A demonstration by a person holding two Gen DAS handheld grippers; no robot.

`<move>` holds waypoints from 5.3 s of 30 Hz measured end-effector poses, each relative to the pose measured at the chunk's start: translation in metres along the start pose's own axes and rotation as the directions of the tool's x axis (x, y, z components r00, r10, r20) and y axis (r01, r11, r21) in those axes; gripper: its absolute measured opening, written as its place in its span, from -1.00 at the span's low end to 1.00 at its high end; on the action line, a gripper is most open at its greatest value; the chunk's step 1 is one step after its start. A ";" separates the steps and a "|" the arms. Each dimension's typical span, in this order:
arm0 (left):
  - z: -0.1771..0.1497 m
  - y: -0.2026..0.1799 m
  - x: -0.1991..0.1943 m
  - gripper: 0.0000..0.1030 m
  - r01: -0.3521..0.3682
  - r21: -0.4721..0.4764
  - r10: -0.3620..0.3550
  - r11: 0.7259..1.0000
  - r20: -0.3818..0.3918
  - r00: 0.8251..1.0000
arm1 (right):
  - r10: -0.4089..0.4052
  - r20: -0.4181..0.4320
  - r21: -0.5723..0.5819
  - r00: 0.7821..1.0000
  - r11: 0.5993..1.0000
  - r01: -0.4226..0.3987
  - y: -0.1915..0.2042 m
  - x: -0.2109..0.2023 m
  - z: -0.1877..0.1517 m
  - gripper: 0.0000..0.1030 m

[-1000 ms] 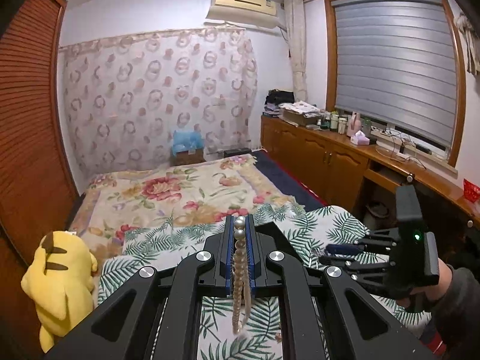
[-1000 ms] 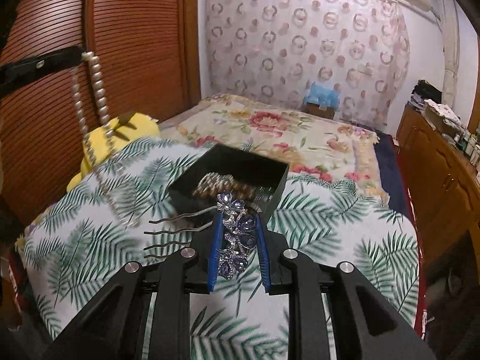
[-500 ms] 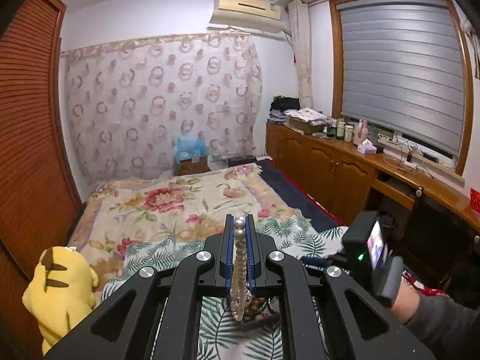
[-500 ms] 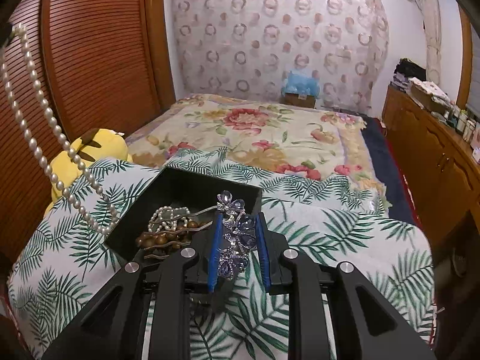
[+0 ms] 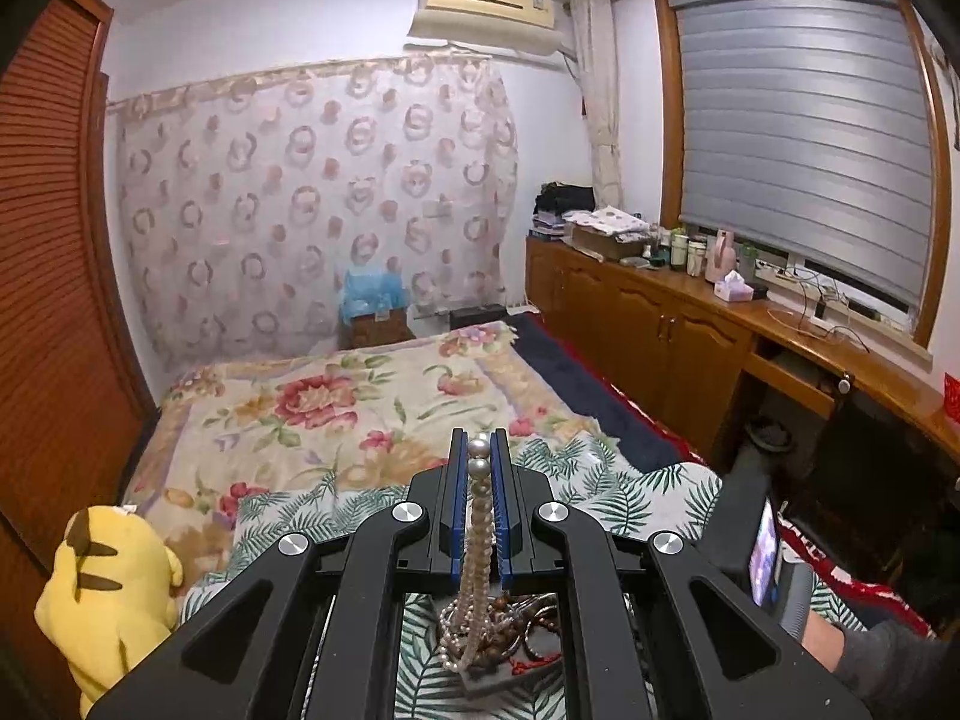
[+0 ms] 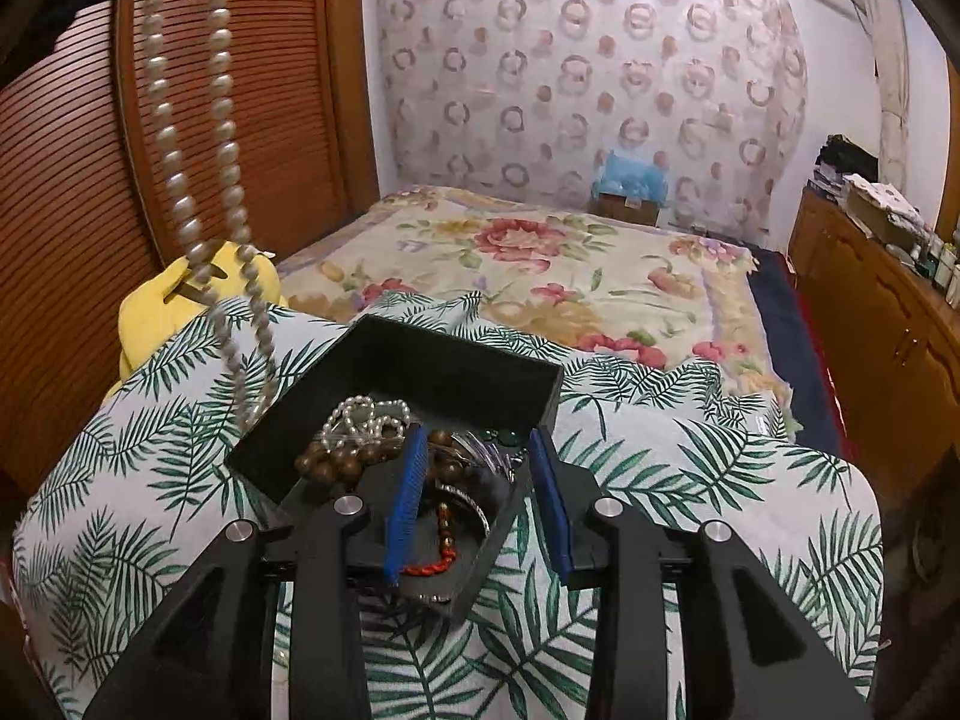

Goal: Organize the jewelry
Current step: 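Lower the pearl necklace into the box and open the left tool, then move both open tools from the box to the gold ring and small earring, then grasp the gold ring with the right tool while the left tool grasps the small gold earring, then lower both tools into the box and open them to release ring and earring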

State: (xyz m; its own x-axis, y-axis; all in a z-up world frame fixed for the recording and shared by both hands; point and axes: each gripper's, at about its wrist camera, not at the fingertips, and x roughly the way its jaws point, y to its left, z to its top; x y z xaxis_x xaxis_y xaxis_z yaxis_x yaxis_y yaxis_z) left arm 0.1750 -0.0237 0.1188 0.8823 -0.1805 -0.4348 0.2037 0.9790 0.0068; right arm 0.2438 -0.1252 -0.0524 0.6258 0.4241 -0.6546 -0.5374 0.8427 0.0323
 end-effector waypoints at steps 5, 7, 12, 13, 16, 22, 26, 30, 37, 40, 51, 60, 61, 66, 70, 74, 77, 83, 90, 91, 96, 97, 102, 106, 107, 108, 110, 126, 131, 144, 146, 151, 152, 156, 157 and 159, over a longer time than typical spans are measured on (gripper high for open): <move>-0.003 -0.003 0.003 -0.87 0.005 0.005 -0.005 1.000 -0.010 1.000 | 0.012 0.018 0.018 1.000 1.000 -0.012 -0.005 -0.013 -0.009 -0.27; -0.007 -0.005 0.009 -0.87 0.010 0.005 -0.010 1.000 -0.022 1.000 | 0.014 0.023 0.027 1.000 1.000 -0.015 -0.007 -0.017 -0.012 -0.27; -0.015 -0.009 0.020 -0.87 0.020 0.005 -0.019 1.000 -0.046 0.999 | 0.011 0.024 0.035 1.000 0.999 -0.012 -0.011 -0.024 -0.021 -0.26; -0.016 -0.011 0.022 -0.87 0.022 0.005 -0.022 1.000 -0.049 0.999 | 0.010 0.024 0.035 1.000 0.999 -0.011 -0.012 -0.024 -0.022 -0.27; -0.020 -0.017 0.027 -0.87 0.028 0.019 -0.027 0.999 -0.064 0.998 | 0.008 0.026 0.038 1.000 0.999 -0.009 -0.013 -0.026 -0.025 -0.27; -0.031 -0.023 0.037 -0.87 0.053 0.022 -0.050 0.998 -0.094 0.994 | 0.005 0.034 0.040 0.999 0.999 -0.006 -0.015 -0.032 -0.029 -0.27; -0.040 -0.020 0.035 -0.86 0.044 0.018 -0.042 0.999 -0.101 0.994 | 0.005 0.034 0.039 0.999 0.999 -0.006 -0.015 -0.035 -0.033 -0.27; -0.056 -0.014 0.030 -0.71 0.041 0.003 -0.040 0.999 -0.111 0.993 | 0.018 0.036 0.037 0.999 0.999 -0.019 -0.013 -0.040 -0.041 -0.27; -0.103 0.000 0.018 -0.46 0.027 0.000 -0.026 1.000 -0.158 0.987 | 0.053 0.012 0.008 0.999 0.999 -0.053 0.005 -0.042 -0.056 -0.27; -0.123 0.005 0.014 -0.35 0.021 -0.009 -0.022 1.000 -0.176 0.984 | 0.070 -0.008 -0.014 0.998 0.997 -0.070 0.016 -0.038 -0.062 -0.27; -0.180 0.020 0.000 0.78 -0.035 -0.026 0.029 0.999 -0.211 0.977 | 0.141 -0.080 -0.096 0.987 0.984 -0.148 0.057 -0.028 -0.082 -0.27; -0.215 0.021 -0.010 0.80 -0.035 -0.054 0.020 0.998 -0.253 0.967 | 0.172 -0.154 -0.138 0.973 0.971 -0.194 0.081 -0.015 -0.091 -0.27; -0.218 0.020 -0.010 0.80 -0.038 -0.053 0.023 0.998 -0.257 0.966 | 0.173 -0.157 -0.141 0.972 0.971 -0.195 0.082 -0.015 -0.092 -0.27; -0.228 0.018 -0.008 0.80 -0.032 -0.048 0.017 0.998 -0.288 0.957 | 0.177 -0.187 -0.158 0.966 0.965 -0.208 0.090 -0.008 -0.091 -0.27; -0.233 0.016 -0.005 0.80 -0.016 -0.045 0.002 0.999 -0.306 0.952 | 0.160 -0.200 -0.176 0.967 0.965 -0.196 0.093 -0.004 -0.091 -0.31; -0.235 0.010 -0.003 0.80 -0.006 -0.031 -0.004 0.999 -0.324 0.946 | 0.151 -0.200 -0.188 0.968 0.964 -0.189 0.094 -0.002 -0.090 -0.47; -0.237 0.007 0.000 0.80 -0.002 -0.025 -0.007 1.000 -0.336 0.942 | 0.142 -0.191 -0.183 0.971 0.967 -0.178 0.091 -0.006 -0.091 -0.47; -0.238 -0.001 0.005 0.80 0.014 -0.012 -0.017 1.000 -0.349 0.937 | 0.138 -0.154 -0.145 0.978 0.976 -0.160 0.079 -0.021 -0.091 -0.47; -0.236 -0.015 0.013 0.80 0.065 -0.011 -0.065 0.998 -0.368 0.928 | 0.108 -0.131 -0.121 0.986 0.985 -0.124 0.062 -0.034 -0.096 -0.47; -0.235 -0.018 0.015 0.80 0.077 -0.010 -0.075 0.997 -0.372 0.925 | 0.106 -0.131 -0.119 0.986 0.986 -0.121 0.060 -0.034 -0.097 -0.47; -0.237 -0.032 0.023 0.42 0.115 0.012 -0.101 0.993 -0.397 0.912 | 0.098 -0.120 -0.102 0.988 0.989 -0.111 0.051 -0.038 -0.097 -0.47; -0.238 -0.035 0.024 0.38 0.123 0.019 -0.105 0.992 -0.402 0.910 | 0.098 -0.118 -0.102 0.988 0.989 -0.111 0.051 -0.039 -0.097 -0.47; -0.237 -0.044 0.027 -0.19 0.135 0.046 -0.105 0.990 -0.405 0.908 | 0.100 -0.109 -0.103 0.989 0.988 -0.111 0.050 -0.043 -0.095 -0.47; -0.235 -0.045 0.027 -0.75 0.158 0.039 -0.129 0.987 -0.404 0.906 | 0.099 -0.110 -0.103 0.989 0.989 -0.111 0.050 -0.043 -0.095 -0.47; -0.235 -0.044 0.027 -0.74 0.162 0.035 -0.134 0.986 -0.401 0.906 | 0.098 -0.110 -0.102 0.989 0.989 -0.110 0.050 -0.044 -0.095 -0.47; -0.235 -0.044 0.027 -0.74 0.162 0.032 -0.136 0.986 -0.399 0.907 | 0.097 -0.110 -0.102 0.989 0.989 -0.108 0.050 -0.044 -0.095 -0.47; -0.235 -0.042 0.026 -0.74 0.160 0.023 -0.138 0.987 -0.394 0.909 | 0.096 -0.110 -0.100 0.989 0.989 -0.107 0.048 -0.045 -0.096 -0.47; -0.186 -0.016 0.032 -0.74 0.127 -0.036 -0.132 0.991 -0.304 0.944 | 0.121 -0.046 -0.105 0.992 0.986 -0.125 0.034 -0.048 -0.051 -0.47; -0.168 -0.009 0.040 -0.74 0.124 -0.033 -0.128 0.992 -0.283 0.951 | 0.128 -0.032 -0.104 0.991 0.986 -0.131 0.029 -0.038 -0.034 -0.47; -0.135 0.007 0.080 -0.74 0.127 -0.037 -0.132 0.991 -0.260 0.957 | 0.137 0.027 -0.051 0.990 0.989 -0.136 0.005 -0.014 -0.007 -0.46; -0.133 0.008 0.087 -0.74 0.127 -0.036 -0.132 0.991 -0.263 0.956 | 0.141 0.029 -0.041 0.990 0.989 -0.140 0.003 -0.011 -0.009 -0.43; -0.132 0.010 0.109 -0.74 0.122 -0.039 -0.128 0.992 -0.282 0.951 | 0.159 0.036 -0.004 0.987 0.987 -0.159 -0.005 -0.006 -0.012 -0.17; -0.132 0.009 0.112 -0.74 0.122 -0.038 -0.128 0.992 -0.286 0.950 | 0.165 0.038 0.001 0.986 0.986 -0.165 -0.006 -0.007 -0.013 -0.17; -0.128 0.005 0.125 -0.74 0.121 -0.026 -0.123 0.992 -0.292 0.948 | 0.162 0.054 0.006 0.985 0.987 -0.163 -0.010 -0.009 -0.012 -0.17; -0.127 0.004 0.129 -0.74 0.117 -0.019 -0.117 0.993 -0.294 0.949 | 0.161 0.055 0.008 0.985 0.987 -0.162 -0.010 -0.009 -0.012 -0.17; -0.126 0.004 0.135 -0.74 0.108 -0.011 -0.106 0.994 -0.294 0.950 | 0.166 0.049 0.013 0.985 0.986 -0.166 -0.012 -0.009 -0.015 -0.17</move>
State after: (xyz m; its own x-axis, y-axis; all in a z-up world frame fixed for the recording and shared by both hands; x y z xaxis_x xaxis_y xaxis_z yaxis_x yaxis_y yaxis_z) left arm 0.2412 -0.0327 -0.0529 0.6918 -0.2478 -0.6782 0.2933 0.9547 -0.0497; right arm 0.2364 -0.1438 -0.0583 0.5552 0.5736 -0.6023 -0.6265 0.7647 0.1508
